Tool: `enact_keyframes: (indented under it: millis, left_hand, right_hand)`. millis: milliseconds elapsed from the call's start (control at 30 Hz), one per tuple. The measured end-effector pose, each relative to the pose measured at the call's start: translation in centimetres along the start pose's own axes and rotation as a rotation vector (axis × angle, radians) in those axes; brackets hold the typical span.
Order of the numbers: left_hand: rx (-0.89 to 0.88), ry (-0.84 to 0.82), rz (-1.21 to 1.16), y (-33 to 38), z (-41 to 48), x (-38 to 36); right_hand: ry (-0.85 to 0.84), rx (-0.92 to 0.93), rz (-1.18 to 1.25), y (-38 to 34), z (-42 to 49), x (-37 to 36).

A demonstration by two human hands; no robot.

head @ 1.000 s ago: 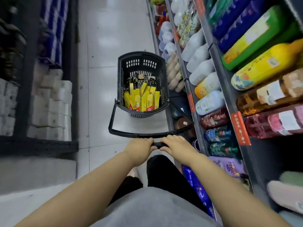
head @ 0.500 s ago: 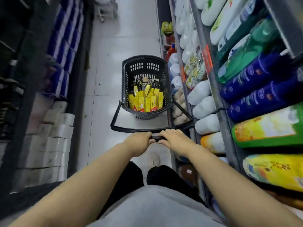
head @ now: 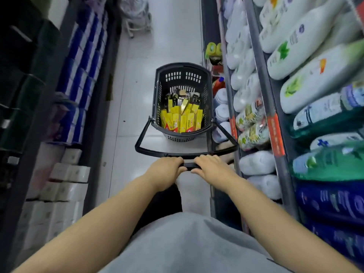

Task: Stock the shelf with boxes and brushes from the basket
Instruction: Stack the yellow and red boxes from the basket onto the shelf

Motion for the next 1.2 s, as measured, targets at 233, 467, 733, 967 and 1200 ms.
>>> enact_keyframes:
  millis: [233, 467, 733, 967, 1200]
  left_hand:
    - [-0.042, -0.155, 0.016, -4.1, 11.2, 9.3]
    - [-0.050, -0.189, -0.067, -7.7, 20.0, 16.1]
    - [-0.062, -0.127, -0.070, -11.4, 32.7, 24.0]
    - [0.005, -0.176, -0.056, -11.8, 46.5, 33.0]
    - [0.050, -0.165, -0.094, -13.8, 55.8, 39.4]
  right_hand:
    - [0.021, -0.083, 0.047, 4.1, 10.7, 7.0]
    - [0.013, -0.063, 0.022, 8.2, 19.5, 13.3]
    - [0.077, -0.047, 0.054, 15.7, 31.5, 19.7]
    - [0.031, -0.063, 0.127, 24.2, 41.9, 29.3]
    - [-0.003, -0.042, 0.109, 29.7, 50.5, 36.1]
Point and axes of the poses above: each hand's wrist, its own z-axis towards the middle knuckle, its own x-axis out of the back of the hand, y = z × x, the point moved 2 cm from there along z, towards the middle knuckle, and after that the axes turned 2 degrees about x, right-handed, at the moved point
